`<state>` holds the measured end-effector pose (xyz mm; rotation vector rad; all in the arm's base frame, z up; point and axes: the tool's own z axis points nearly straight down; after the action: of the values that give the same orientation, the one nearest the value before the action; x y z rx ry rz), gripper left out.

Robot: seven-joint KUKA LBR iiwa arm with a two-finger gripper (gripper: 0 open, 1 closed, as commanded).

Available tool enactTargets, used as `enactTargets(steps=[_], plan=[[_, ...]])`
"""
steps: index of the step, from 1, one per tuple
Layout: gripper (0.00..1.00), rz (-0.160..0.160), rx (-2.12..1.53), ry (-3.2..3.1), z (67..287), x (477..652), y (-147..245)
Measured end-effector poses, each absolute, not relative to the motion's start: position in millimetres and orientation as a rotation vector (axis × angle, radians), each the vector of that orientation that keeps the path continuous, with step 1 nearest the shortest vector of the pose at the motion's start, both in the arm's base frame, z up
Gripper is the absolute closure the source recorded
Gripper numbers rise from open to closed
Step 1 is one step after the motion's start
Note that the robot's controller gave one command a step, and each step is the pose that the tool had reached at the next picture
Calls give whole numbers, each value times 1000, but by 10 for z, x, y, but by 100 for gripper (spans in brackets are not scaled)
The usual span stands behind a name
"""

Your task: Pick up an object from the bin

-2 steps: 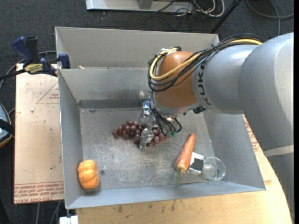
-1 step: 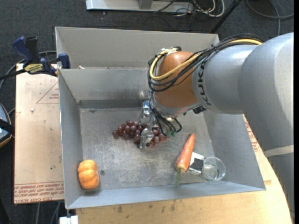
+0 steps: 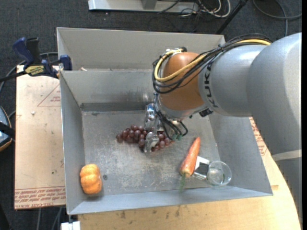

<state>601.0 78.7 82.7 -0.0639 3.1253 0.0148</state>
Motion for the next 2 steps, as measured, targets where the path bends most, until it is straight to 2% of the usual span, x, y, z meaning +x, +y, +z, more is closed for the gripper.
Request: enactTargets(steps=[2], plan=[[100,2,-65,3141,1213,5979,763]])
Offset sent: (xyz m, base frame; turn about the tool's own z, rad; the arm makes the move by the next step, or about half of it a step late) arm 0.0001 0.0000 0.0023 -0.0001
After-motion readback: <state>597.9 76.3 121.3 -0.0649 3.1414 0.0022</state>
